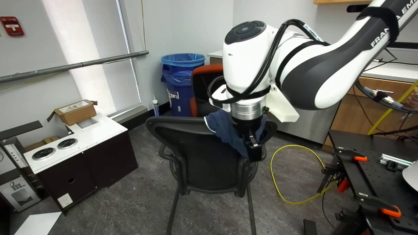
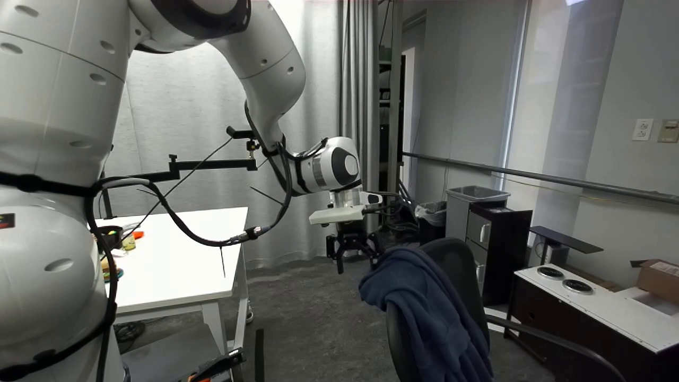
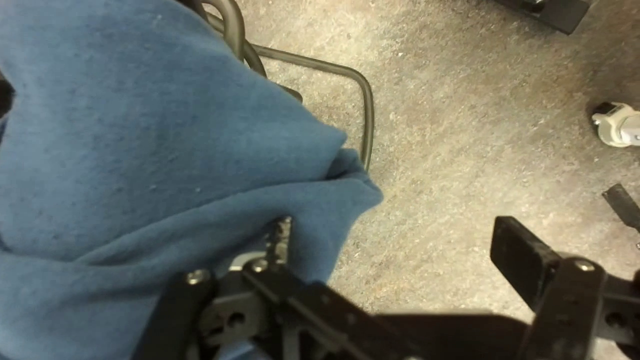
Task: Readjust the hoodie on the chair
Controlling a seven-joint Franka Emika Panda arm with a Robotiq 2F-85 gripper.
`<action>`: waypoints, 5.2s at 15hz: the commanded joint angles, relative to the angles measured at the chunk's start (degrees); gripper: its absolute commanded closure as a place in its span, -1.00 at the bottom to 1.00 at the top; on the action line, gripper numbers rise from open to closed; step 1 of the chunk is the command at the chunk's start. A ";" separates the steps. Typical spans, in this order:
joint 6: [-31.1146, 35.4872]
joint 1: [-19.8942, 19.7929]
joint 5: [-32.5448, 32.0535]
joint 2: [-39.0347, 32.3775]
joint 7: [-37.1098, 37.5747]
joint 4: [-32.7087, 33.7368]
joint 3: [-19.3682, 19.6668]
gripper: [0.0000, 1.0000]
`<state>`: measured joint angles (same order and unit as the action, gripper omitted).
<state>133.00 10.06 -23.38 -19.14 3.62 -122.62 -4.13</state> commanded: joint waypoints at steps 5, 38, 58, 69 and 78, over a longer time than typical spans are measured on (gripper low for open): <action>1.66 1.25 -2.81 2.18 3.55 -2.23 1.57 -1.00; -8.20 -14.08 12.13 11.41 -0.42 16.69 9.71 0.92; -8.27 -15.82 11.64 -12.98 -0.21 50.57 11.44 0.92; -17.89 -12.28 13.27 -10.43 -4.71 58.33 6.55 0.92; -23.99 -6.12 10.05 -4.39 -4.79 28.52 3.21 0.92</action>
<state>109.25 0.84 -10.54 -29.12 -0.04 -83.06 -0.55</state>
